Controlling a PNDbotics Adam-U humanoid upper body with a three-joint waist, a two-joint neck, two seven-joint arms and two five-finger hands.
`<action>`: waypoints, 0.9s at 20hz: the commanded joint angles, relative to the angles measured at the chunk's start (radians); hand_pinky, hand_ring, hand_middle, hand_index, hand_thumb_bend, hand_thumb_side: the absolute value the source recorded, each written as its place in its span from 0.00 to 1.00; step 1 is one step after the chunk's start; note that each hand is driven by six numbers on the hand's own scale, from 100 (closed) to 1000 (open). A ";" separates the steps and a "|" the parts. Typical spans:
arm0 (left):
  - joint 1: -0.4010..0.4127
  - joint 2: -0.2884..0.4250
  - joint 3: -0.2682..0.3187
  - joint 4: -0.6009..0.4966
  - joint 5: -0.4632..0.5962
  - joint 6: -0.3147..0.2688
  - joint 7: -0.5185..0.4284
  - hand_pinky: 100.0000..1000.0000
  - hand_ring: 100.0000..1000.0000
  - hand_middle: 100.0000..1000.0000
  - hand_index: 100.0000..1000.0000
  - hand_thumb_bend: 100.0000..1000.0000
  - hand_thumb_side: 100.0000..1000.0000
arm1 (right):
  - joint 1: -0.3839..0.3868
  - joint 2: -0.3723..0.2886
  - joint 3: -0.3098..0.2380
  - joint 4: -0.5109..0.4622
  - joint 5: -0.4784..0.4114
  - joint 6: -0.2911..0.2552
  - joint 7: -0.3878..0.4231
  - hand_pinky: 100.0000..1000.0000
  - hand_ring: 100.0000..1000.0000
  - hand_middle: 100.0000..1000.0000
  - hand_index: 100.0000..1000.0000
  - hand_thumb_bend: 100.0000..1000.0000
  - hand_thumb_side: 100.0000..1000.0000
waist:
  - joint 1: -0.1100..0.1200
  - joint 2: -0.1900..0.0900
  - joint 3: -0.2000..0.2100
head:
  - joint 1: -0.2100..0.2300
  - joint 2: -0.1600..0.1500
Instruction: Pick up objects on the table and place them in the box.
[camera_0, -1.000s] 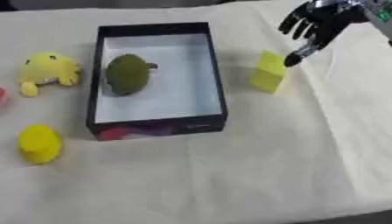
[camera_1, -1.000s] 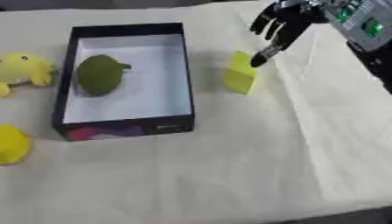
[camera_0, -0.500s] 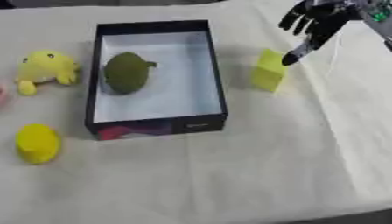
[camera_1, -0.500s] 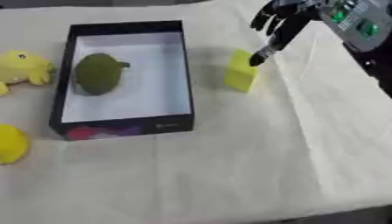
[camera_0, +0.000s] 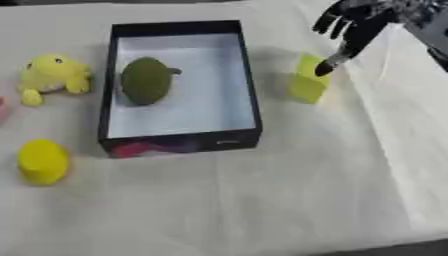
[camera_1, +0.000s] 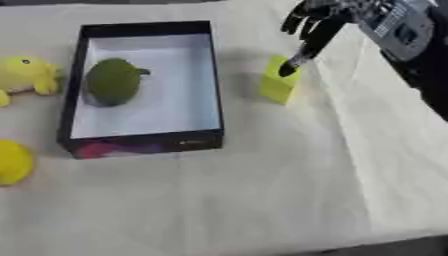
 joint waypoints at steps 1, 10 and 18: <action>-0.016 0.025 0.003 -0.020 0.001 0.001 -0.001 0.74 0.85 0.86 0.90 0.78 0.67 | -0.027 -0.013 -0.007 0.012 0.013 0.000 -0.010 0.83 0.82 0.83 0.86 0.68 0.23 | -0.008 0.003 -0.005 | -0.007 0.005; -0.024 0.023 0.001 -0.024 0.001 0.004 -0.003 0.74 0.85 0.86 0.90 0.78 0.67 | -0.035 0.000 -0.012 0.059 0.042 -0.006 -0.013 0.83 0.81 0.82 0.85 0.66 0.26 | -0.002 0.010 -0.020 | -0.012 -0.014; -0.032 0.022 0.000 -0.029 0.002 0.003 -0.002 0.74 0.85 0.86 0.90 0.78 0.67 | -0.035 0.022 -0.029 0.095 0.051 -0.025 -0.013 0.83 0.81 0.82 0.85 0.64 0.18 | 0.002 0.013 -0.017 | -0.018 -0.026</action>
